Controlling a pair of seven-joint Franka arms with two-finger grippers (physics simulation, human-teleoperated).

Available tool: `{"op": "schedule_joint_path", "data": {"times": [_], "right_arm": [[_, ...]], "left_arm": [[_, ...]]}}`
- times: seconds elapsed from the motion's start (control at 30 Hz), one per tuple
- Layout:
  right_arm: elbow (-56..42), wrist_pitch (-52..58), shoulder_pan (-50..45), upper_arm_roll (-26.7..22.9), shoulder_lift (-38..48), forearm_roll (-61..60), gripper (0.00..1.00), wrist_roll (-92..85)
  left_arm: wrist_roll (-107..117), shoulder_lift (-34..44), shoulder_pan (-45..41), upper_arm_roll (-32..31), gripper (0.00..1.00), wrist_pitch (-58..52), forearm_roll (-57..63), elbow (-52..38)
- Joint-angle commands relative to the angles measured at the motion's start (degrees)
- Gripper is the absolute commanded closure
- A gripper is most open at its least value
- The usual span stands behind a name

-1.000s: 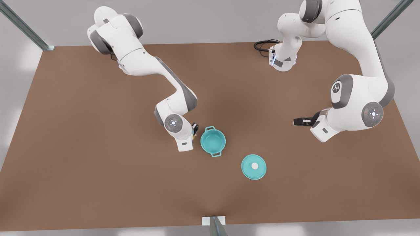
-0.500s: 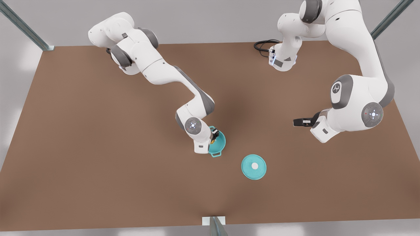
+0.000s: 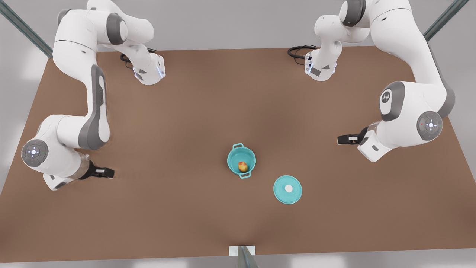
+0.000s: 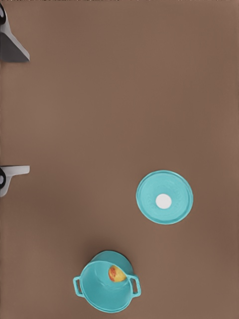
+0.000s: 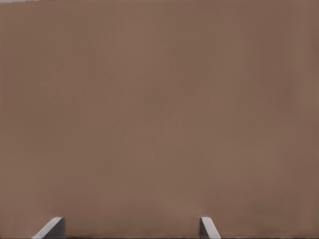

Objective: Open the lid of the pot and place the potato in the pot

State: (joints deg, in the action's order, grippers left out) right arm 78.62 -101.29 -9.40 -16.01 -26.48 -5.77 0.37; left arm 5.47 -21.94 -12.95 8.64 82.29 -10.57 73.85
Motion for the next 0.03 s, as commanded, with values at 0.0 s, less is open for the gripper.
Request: {"op": "schedule_joint_path", "data": {"times": [0.0], "right_arm": [[0.7, 6.9, 1.3, 0.0, 2.7, 0.7, 0.0, -8.3]], "left_arm": [[0.2, 0.1, 0.0, 0.0, 0.0, 0.0, 1.0, -0.1]]}}
